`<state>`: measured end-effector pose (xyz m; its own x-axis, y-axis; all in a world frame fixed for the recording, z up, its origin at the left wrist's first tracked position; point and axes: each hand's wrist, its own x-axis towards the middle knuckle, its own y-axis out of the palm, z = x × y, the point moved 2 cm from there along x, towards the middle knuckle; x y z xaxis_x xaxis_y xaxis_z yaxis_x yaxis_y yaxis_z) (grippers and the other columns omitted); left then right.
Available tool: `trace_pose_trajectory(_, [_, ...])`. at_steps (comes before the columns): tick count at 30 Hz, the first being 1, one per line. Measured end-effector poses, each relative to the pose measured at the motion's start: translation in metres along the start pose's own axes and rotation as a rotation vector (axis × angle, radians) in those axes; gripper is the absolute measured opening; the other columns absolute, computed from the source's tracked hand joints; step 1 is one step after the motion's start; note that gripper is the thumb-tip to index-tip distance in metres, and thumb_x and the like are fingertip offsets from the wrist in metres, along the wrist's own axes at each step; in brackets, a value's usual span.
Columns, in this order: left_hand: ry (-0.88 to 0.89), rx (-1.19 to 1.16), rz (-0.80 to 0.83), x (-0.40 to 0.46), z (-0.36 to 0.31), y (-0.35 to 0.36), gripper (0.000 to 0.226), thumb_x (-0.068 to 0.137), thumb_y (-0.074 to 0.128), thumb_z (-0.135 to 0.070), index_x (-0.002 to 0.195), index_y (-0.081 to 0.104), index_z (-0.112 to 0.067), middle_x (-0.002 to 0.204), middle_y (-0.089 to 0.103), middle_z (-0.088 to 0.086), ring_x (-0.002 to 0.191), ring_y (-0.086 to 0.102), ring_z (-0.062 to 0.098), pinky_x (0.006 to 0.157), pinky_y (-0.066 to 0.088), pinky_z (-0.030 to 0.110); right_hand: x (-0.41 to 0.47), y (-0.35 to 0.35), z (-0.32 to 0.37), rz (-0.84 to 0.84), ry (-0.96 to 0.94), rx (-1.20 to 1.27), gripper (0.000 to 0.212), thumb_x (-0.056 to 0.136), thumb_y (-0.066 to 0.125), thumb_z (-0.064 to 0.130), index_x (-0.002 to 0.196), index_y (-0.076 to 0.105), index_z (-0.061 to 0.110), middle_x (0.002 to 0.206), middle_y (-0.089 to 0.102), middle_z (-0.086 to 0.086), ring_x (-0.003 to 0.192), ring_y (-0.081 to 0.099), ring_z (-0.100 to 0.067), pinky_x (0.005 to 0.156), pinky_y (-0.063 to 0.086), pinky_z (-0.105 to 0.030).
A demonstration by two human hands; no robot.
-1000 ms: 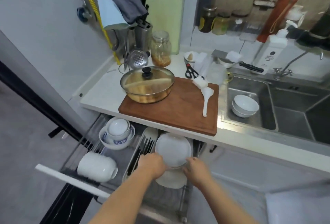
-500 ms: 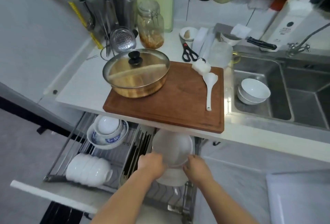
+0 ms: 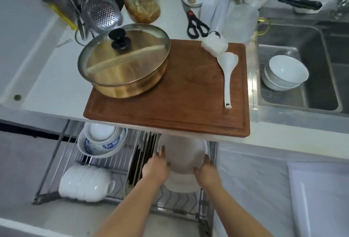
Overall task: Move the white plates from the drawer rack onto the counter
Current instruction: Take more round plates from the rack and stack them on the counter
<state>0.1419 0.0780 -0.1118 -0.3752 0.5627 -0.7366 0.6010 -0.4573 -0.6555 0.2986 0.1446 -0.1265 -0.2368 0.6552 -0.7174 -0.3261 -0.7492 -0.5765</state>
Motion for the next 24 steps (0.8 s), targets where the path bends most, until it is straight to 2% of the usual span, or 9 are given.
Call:
trace_pose_trajectory(5, [-0.097, -0.135, -0.017, 0.023, 0.01, -0.001, 0.072, 0.097, 0.043, -0.031, 0.154, 0.001, -0.018, 0.149, 0.034, 0.013, 0.125, 0.051, 0.033, 0.095, 0.049, 0.043, 0.01, 0.013, 0.0, -0.071, 0.118, 0.15, 0.062, 0.091, 0.052, 0.021, 0.144, 0.023, 0.006, 0.133, 0.05, -0.019, 0.116, 0.055, -0.036, 0.093, 0.049, -0.041])
trace_pose_trajectory(10, [-0.13, -0.195, 0.008, 0.039, 0.014, -0.001, 0.068, 0.098, 0.042, -0.03, 0.154, 0.006, -0.015, 0.151, 0.036, 0.011, 0.128, 0.05, 0.032, 0.096, 0.048, 0.042, 0.014, 0.025, 0.003, -0.16, 0.198, 0.248, 0.06, 0.095, 0.047, 0.013, 0.146, 0.019, 0.001, 0.137, 0.043, -0.024, 0.121, 0.05, -0.038, 0.097, 0.043, -0.037])
trace_pose_trajectory(14, [-0.136, -0.311, -0.02, 0.05, 0.019, 0.003, 0.058, 0.096, 0.043, -0.022, 0.15, 0.023, -0.018, 0.137, 0.054, 0.011, 0.115, 0.06, 0.031, 0.089, 0.053, 0.04, 0.018, 0.037, 0.003, -0.303, 0.277, 0.313, 0.042, 0.089, 0.047, 0.003, 0.13, 0.043, -0.007, 0.12, 0.054, -0.03, 0.104, 0.057, -0.041, 0.085, 0.045, -0.039])
trace_pose_trajectory(16, [-0.145, -0.389, -0.021, 0.053, 0.02, 0.005, 0.053, 0.095, 0.042, -0.014, 0.147, 0.03, -0.018, 0.128, 0.06, 0.011, 0.104, 0.063, 0.03, 0.077, 0.051, 0.034, 0.02, 0.041, 0.003, -0.331, 0.322, 0.359, 0.039, 0.088, 0.049, 0.002, 0.126, 0.047, -0.008, 0.115, 0.055, -0.031, 0.1, 0.058, -0.041, 0.082, 0.046, -0.038])
trace_pose_trajectory(19, [-0.145, -0.465, -0.033, 0.058, 0.021, 0.007, 0.05, 0.095, 0.041, -0.01, 0.145, 0.035, -0.015, 0.122, 0.064, 0.012, 0.086, 0.059, 0.026, 0.061, 0.04, 0.025, 0.022, 0.045, 0.004, -0.351, 0.35, 0.392, 0.041, 0.087, 0.05, 0.0, 0.127, 0.047, -0.008, 0.118, 0.052, -0.032, 0.103, 0.055, -0.04, 0.084, 0.044, -0.037])
trace_pose_trajectory(22, [-0.158, -0.533, -0.06, 0.061, 0.021, 0.008, 0.043, 0.097, 0.043, -0.013, 0.139, 0.042, -0.013, 0.117, 0.064, 0.014, 0.09, 0.06, 0.028, 0.068, 0.041, 0.028, 0.024, 0.048, 0.003, -0.376, 0.367, 0.445, 0.042, 0.087, 0.048, -0.002, 0.129, 0.046, -0.008, 0.121, 0.049, -0.033, 0.105, 0.053, -0.041, 0.087, 0.042, -0.037])
trace_pose_trajectory(24, [-0.181, -0.6, -0.086, 0.063, 0.02, 0.009, 0.036, 0.094, 0.045, -0.01, 0.129, 0.051, -0.012, 0.095, 0.063, 0.008, 0.08, 0.06, 0.026, 0.07, 0.051, 0.033, 0.024, 0.049, 0.002, -0.396, 0.363, 0.468, 0.043, 0.087, 0.047, -0.003, 0.13, 0.046, -0.007, 0.121, 0.049, -0.032, 0.105, 0.054, -0.04, 0.086, 0.042, -0.036])
